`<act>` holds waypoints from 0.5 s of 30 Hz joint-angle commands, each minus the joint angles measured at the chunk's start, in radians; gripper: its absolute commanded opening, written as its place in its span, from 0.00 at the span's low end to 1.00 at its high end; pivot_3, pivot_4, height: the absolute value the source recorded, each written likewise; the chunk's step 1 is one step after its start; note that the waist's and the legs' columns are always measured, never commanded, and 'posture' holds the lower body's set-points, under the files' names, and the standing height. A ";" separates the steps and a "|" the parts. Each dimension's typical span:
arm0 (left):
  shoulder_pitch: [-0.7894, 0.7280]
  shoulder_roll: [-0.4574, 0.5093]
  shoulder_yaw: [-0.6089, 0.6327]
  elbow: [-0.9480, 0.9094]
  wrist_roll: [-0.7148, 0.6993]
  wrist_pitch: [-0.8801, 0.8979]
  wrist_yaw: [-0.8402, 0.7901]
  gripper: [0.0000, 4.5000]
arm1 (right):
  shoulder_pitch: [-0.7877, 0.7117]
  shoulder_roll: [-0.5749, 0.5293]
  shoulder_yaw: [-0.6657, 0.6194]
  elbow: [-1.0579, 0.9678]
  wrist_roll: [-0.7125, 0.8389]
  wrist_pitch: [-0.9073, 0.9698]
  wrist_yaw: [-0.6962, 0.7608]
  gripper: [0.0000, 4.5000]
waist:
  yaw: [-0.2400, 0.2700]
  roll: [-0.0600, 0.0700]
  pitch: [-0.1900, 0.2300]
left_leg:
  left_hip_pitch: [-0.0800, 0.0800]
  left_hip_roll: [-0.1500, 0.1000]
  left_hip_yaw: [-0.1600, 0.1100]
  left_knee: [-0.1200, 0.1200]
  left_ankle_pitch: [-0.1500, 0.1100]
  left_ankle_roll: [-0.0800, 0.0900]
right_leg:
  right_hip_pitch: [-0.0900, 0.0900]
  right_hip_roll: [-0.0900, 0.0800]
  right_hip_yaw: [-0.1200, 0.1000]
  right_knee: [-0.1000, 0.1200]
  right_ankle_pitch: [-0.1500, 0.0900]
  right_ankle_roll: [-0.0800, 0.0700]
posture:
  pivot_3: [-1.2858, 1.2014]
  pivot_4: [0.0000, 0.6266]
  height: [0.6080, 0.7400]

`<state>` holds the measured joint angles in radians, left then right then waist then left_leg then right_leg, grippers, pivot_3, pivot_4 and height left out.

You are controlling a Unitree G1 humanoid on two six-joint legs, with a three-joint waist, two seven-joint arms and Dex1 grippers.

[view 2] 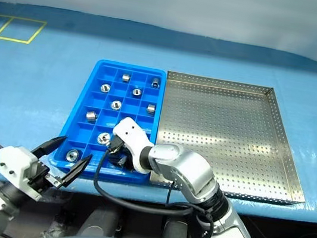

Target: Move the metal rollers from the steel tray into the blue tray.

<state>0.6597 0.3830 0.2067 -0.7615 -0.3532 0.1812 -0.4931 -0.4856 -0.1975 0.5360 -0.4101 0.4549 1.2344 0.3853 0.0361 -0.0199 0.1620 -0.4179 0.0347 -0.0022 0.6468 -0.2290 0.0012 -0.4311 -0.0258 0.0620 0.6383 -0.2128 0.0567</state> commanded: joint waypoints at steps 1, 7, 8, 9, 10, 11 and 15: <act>-0.038 0.017 -0.024 -0.021 -0.001 -0.002 -0.013 1.00 | 0.033 -0.013 0.009 -0.020 0.003 0.042 -0.005 0.61 | -0.001 0.000 0.000 | 0.000 -0.001 0.000 0.000 0.000 0.000 | 0.001 0.000 0.000 0.000 0.000 0.000 | 0.59 0.24 1.00; -0.158 0.050 -0.052 0.002 -0.024 0.022 -0.040 1.00 | 0.094 0.021 -0.127 -0.122 0.060 0.051 -0.013 1.00 | -0.006 0.000 -0.001 | 0.001 -0.003 -0.001 0.001 0.000 0.000 | 0.002 0.001 -0.001 0.002 -0.001 -0.001 | 0.56 0.24 1.00; -0.194 0.054 -0.057 0.010 -0.033 0.026 -0.046 1.00 | 0.108 0.024 -0.160 -0.151 0.070 0.036 -0.015 1.00 | -0.008 0.000 -0.001 | 0.001 -0.003 -0.001 0.001 0.000 0.000 | 0.001 0.001 -0.001 0.002 -0.001 -0.001 | 0.55 0.24 1.00; -0.229 0.056 -0.061 0.019 -0.042 0.029 -0.051 1.00 | 0.120 0.027 -0.190 -0.178 0.078 0.020 -0.017 1.00 | -0.008 0.000 0.000 | 0.001 -0.003 -0.001 0.002 0.000 0.000 | 0.001 0.001 -0.001 0.002 -0.001 -0.001 | 0.54 0.24 1.00; -0.266 0.055 -0.064 0.028 -0.054 0.032 -0.053 1.00 | 0.134 0.034 -0.222 -0.203 0.087 0.001 -0.019 1.00 | -0.010 0.000 0.000 | 0.001 -0.003 -0.001 0.003 0.000 0.000 | 0.001 0.001 -0.001 0.002 -0.001 -0.001 | 0.54 0.24 1.00; -0.313 0.049 -0.069 0.042 -0.065 0.041 -0.047 1.00 | 0.148 0.040 -0.258 -0.228 0.089 -0.028 -0.027 1.00 | -0.014 0.000 0.000 | 0.001 -0.003 -0.001 0.004 0.000 0.000 | 0.001 0.001 -0.001 0.002 -0.001 -0.001 | 0.53 0.24 1.00; -0.502 0.010 -0.101 0.125 -0.041 0.100 0.031 1.00 | 0.197 0.008 -0.339 -0.276 -0.042 -0.183 -0.139 1.00 | -0.036 -0.001 -0.001 | 0.001 -0.004 -0.001 0.005 0.000 0.000 | 0.004 0.001 -0.001 0.005 0.000 0.000 | 0.50 0.24 1.00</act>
<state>0.1834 0.4030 0.1205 -0.6485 -0.3985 0.2652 -0.4892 -0.3005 -0.1852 0.2398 -0.6477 0.4607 1.1225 0.2925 0.0003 -0.0209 0.1609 -0.4168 0.0303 -0.0034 0.6517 -0.2288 0.0010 -0.4266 -0.0245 0.0613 0.6428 -0.2124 0.0575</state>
